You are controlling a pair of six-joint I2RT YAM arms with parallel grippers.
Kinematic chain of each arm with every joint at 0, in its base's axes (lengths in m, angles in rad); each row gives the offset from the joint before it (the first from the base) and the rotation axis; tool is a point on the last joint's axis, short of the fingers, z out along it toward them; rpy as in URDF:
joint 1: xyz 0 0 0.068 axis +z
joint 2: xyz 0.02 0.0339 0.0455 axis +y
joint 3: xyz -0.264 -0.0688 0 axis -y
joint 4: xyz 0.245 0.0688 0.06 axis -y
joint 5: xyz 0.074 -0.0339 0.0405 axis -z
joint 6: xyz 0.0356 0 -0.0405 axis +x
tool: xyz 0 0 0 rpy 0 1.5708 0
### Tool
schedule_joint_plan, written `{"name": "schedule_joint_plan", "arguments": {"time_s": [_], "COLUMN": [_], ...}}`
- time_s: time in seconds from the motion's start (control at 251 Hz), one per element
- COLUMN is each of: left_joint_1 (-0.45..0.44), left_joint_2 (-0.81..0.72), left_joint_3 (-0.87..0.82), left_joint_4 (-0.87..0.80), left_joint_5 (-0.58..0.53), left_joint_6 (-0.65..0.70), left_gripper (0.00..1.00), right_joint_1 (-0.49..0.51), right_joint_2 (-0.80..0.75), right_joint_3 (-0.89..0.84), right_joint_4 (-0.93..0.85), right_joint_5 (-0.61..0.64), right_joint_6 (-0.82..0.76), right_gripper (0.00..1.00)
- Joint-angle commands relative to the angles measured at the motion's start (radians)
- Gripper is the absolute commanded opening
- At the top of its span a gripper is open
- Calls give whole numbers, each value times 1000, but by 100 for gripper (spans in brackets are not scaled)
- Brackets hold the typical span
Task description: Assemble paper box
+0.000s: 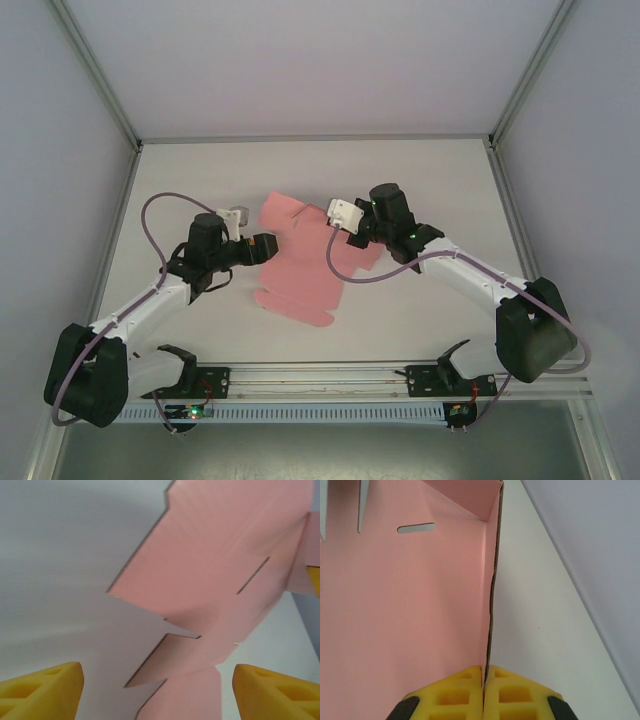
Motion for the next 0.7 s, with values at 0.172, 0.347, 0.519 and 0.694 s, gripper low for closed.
{"name": "schedule_joint_plan", "arguments": {"time_s": [0.172,0.347,0.519,0.694], "left_joint_1": [9,9,10,5], "left_joint_2": [78,141,150,187], "left_joint_3": [34,43,50,92], "left_joint_4": [117,213,196,144], "left_joint_5": [50,57,107,135], "left_joint_6": [36,17,43,71], "left_gripper": [70,55,42,26], "right_joint_1": [-31,-39,-40,-39], "right_joint_2": [-24,-11,6,11], "right_joint_3": [31,42,62,74], "right_joint_4": [5,15,2,4], "right_joint_5": [-119,-112,-105,-131], "right_joint_6": [51,63,74,88], "right_gripper": [0,0,0,0]}}
